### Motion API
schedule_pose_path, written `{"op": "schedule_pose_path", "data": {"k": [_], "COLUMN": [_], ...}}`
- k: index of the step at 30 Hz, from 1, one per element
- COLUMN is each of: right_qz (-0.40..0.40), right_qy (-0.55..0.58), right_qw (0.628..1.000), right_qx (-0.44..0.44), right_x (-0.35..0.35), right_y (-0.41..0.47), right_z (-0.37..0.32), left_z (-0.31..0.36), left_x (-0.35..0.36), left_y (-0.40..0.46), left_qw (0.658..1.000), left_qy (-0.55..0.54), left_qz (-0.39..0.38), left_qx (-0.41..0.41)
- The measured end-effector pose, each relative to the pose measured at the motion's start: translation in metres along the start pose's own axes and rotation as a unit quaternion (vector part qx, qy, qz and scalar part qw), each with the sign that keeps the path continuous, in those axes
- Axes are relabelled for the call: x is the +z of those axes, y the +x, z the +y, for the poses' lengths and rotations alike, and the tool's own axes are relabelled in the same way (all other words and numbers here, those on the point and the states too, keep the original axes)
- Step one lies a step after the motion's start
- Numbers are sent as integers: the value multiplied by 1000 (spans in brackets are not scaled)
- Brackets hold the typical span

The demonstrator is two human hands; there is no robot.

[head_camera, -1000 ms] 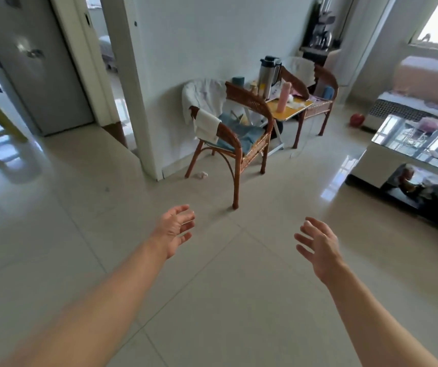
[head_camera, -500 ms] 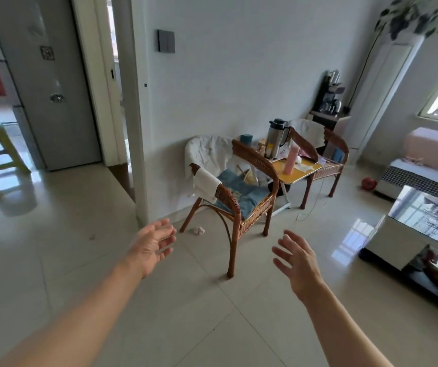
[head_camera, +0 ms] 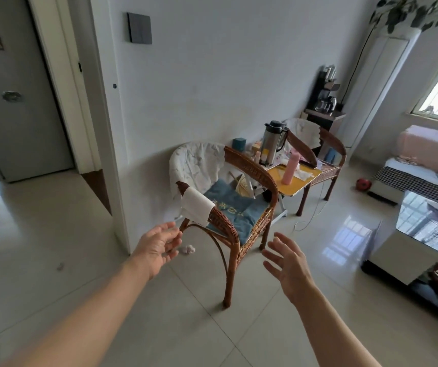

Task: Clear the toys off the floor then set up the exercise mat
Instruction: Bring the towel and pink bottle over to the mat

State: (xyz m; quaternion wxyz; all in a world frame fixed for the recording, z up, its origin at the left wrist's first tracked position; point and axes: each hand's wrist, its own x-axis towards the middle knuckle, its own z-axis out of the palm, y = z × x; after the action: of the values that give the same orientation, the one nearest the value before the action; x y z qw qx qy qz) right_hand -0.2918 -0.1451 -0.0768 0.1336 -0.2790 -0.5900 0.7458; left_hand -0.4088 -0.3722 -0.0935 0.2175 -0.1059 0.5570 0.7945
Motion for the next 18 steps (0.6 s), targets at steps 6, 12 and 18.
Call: {"op": "schedule_pose_path", "data": {"k": [6,12,18], "right_qz": [-9,-43,-62], "right_qy": [3,2,1], "right_qw": [1000,998,996], "right_qx": [21,40,60], "right_x": [5,-4,-25], "right_y": [76,169,254], "right_z": [-3,-12,-45], "left_z": [7,9,9], "left_x": [28,61,118], "left_y": [57,116,171], "left_qw": [1000,998,996], "left_qy": [-2,-6,-23], "left_qz": [11,57,91], "left_qx": [-10,5,10]}}
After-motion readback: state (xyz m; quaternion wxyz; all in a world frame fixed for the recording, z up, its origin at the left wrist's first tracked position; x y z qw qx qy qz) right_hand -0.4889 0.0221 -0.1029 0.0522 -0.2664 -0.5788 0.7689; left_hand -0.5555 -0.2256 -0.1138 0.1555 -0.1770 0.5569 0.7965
